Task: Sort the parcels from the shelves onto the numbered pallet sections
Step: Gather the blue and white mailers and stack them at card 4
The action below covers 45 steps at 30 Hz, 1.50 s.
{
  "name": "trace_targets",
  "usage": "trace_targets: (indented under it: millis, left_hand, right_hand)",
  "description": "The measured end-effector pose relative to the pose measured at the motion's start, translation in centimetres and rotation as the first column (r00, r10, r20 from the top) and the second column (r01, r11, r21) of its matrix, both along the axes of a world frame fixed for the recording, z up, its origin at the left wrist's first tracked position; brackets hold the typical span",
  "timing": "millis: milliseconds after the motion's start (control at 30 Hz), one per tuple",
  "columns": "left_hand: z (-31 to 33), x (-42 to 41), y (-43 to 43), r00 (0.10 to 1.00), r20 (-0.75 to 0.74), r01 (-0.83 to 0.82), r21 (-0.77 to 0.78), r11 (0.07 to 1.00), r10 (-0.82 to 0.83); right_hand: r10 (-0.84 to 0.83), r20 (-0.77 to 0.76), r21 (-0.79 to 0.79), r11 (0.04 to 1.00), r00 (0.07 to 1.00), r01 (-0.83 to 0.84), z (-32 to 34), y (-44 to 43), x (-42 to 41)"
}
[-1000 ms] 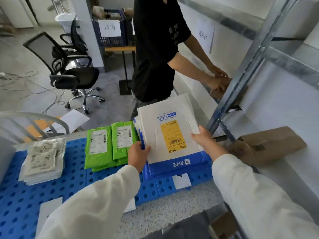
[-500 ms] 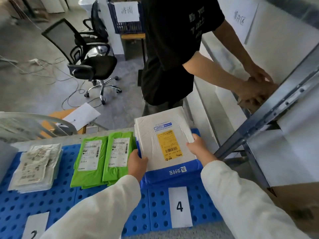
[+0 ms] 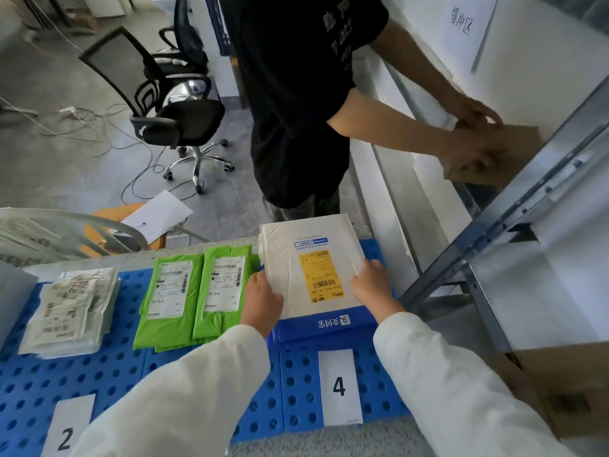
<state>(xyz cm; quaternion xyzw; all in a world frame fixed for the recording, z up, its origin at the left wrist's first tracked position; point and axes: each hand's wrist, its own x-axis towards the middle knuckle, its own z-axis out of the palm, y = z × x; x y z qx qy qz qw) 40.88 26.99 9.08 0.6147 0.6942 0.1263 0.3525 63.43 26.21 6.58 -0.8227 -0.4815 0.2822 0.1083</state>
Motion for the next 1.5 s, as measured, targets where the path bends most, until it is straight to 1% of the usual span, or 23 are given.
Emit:
trace_targets:
  millis: [67, 133, 200, 267, 367, 467, 500, 567, 633, 700, 800, 1000, 1067, 1133, 1233, 1367, 1500]
  left_hand:
    - [1.4, -0.1, -0.2, 0.985, -0.079, 0.159, 0.064, 0.985, -0.154]
    - [2.9, -0.3, -0.3, 0.949, -0.133, 0.3, 0.102, 0.948, -0.286]
    - [4.5, -0.5, -0.5, 0.9, -0.178, 0.422, 0.14, 0.896, -0.397]
    - [5.8, -1.1, -1.0, 0.837, -0.231, 0.538, 0.186, 0.822, -0.495]
    - [7.0, -2.3, -2.4, 0.701, -0.323, 0.708, 0.201, 0.677, -0.636]
    - [7.1, -3.5, -4.4, 0.545, -0.377, 0.836, 0.173, 0.521, -0.749]
    - [7.0, -3.8, -5.1, 0.507, -0.386, 0.86, 0.17, 0.481, -0.771]
    - [6.9, -4.1, -6.9, 0.448, -0.401, 0.894, 0.168, 0.416, -0.799]
    - [7.0, -4.2, -8.9, 0.409, -0.399, 0.913, 0.185, 0.365, -0.821]
    - [7.2, -4.2, -11.4, 0.373, -0.372, 0.926, 0.201, 0.319, -0.85]
    - [7.7, -4.0, -15.8, 0.288, -0.342, 0.95, 0.216, 0.224, -0.894]
    - [8.2, -2.0, -25.5, 0.078, -0.324, 0.973, 0.23, 0.001, -0.943]
    - [8.0, -1.0, -28.9, 0.005, -0.312, 0.971, 0.229, -0.07, -0.95]
    - [7.6, 0.0, -32.1, -0.05, -0.301, 0.968, 0.219, -0.12, -0.952]
    - [6.2, 1.4, -36.3, -0.101, -0.293, 0.968, 0.191, -0.162, -0.951]
    - [2.7, 3.5, -41.4, -0.161, -0.328, 0.964, 0.15, -0.219, -0.931]
    - [-1.9, 4.6, -45.8, -0.13, -0.279, 0.983, 0.09, -0.161, -0.951]
  right_hand:
    - [0.108, 0.037, 0.008, 0.994, 0.993, -0.108, 1.5, -0.7, -0.8]
    - [0.207, 0.039, 0.033, 0.977, 0.977, -0.209, 3.2, -1.5, -1.9]
    - [0.291, 0.047, 0.047, 0.955, 0.956, -0.293, 4.9, -2.6, -3.1]
    - [0.341, 0.069, 0.034, 0.939, 0.938, -0.344, 6.6, -4.3, -4.5]
    - [0.332, 0.066, 0.013, 0.943, 0.941, -0.333, 8.6, -7.8, -7.0]
    - [0.236, 0.036, 0.047, 0.97, 0.971, -0.237, 9.8, -12.1, -9.4]
    - [0.192, 0.047, 0.056, 0.979, 0.98, -0.195, 10.1, -13.7, -10.2]
    - [0.111, 0.117, 0.045, 0.992, 0.987, -0.117, 10.5, -17.2, -11.6]
    - [0.054, 0.196, 0.015, 0.998, 0.979, -0.058, 10.8, -20.9, -12.6]
    - [-0.009, 0.226, -0.022, 1.0, 0.974, 0.015, 11.2, -24.9, -13.4]
    - [-0.139, 0.227, -0.043, 0.987, 0.964, 0.153, 12.0, -30.8, -14.3]
    - [-0.391, 0.182, 0.01, 0.918, 0.902, 0.396, 12.8, -41.1, -15.5]
    - [-0.449, 0.167, -0.001, 0.89, 0.878, 0.455, 12.4, -44.6, -15.6]
    - [-0.491, 0.16, -0.015, 0.866, 0.856, 0.5, 11.6, -47.9, -15.4]
    - [-0.535, 0.146, -0.033, 0.838, 0.832, 0.545, 9.6, -52.0, -15.1]
    - [-0.558, 0.105, -0.049, 0.824, 0.823, 0.565, 6.6, -56.4, -14.0]
    - [-0.584, 0.015, -0.087, 0.808, 0.812, 0.583, 2.5, -60.6, -13.1]
